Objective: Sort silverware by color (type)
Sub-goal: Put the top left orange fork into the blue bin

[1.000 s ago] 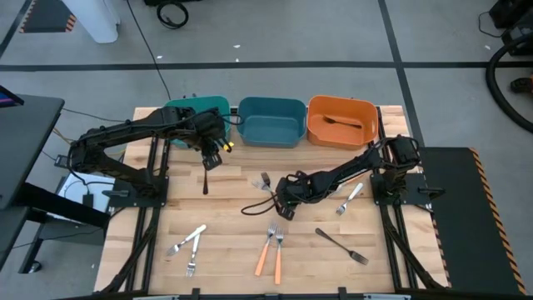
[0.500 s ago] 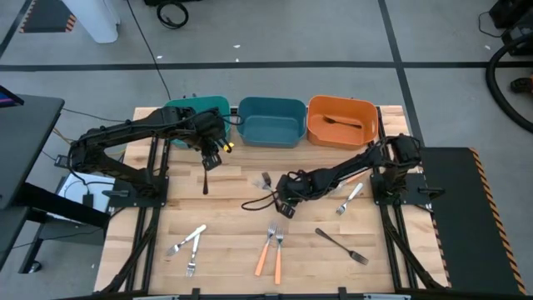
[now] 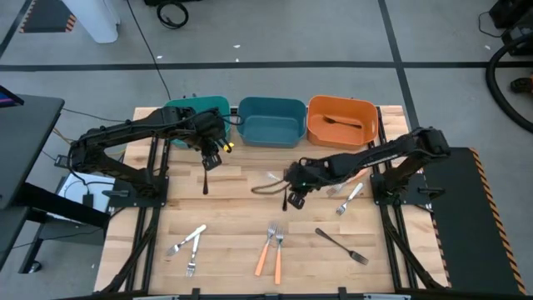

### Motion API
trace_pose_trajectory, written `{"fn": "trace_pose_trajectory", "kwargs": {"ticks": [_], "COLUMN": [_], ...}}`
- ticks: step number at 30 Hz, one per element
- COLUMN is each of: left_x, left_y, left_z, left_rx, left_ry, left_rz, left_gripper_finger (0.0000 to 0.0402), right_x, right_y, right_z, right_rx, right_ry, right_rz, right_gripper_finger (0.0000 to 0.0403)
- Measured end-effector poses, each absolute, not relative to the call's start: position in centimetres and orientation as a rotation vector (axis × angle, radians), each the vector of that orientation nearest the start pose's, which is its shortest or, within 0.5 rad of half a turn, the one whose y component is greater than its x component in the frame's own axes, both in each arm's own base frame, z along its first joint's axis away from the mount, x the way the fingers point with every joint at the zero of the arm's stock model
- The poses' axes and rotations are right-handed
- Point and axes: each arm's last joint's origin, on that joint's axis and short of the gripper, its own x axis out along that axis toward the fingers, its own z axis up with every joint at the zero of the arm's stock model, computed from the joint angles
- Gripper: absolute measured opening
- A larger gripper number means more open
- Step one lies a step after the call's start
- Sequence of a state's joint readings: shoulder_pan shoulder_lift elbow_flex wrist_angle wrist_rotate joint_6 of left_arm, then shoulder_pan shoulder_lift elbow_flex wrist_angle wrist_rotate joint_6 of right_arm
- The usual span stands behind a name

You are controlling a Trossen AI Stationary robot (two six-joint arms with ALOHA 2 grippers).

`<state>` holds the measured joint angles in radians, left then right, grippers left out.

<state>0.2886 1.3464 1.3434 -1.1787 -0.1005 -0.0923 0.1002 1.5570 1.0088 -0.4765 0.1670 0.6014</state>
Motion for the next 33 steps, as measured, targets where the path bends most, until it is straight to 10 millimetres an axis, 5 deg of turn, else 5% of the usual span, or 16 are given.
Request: {"fn": "trace_pose_trajectory", "kwargs": {"ticks": [20, 33], "left_x": [23.6, 24.0], "left_y": [11.4, 12.9], "left_z": [34.1, 35.0], "left_rx": [-0.138, -0.149], "left_ry": [0.957, 0.811], "left_rz": [0.484, 0.546], "left_gripper_finger": [0.0130, 0.0130], "right_x": [30.8, 30.2], "right_y": [-8.9, -14.3], "right_z": [26.3, 27.7], "right_rx": [0.463, 0.282], "right_ry": [0.433, 0.260], "right_rz": [-0.562, -0.591], "right_gripper_finger": [0.0068, 0.0067]}}
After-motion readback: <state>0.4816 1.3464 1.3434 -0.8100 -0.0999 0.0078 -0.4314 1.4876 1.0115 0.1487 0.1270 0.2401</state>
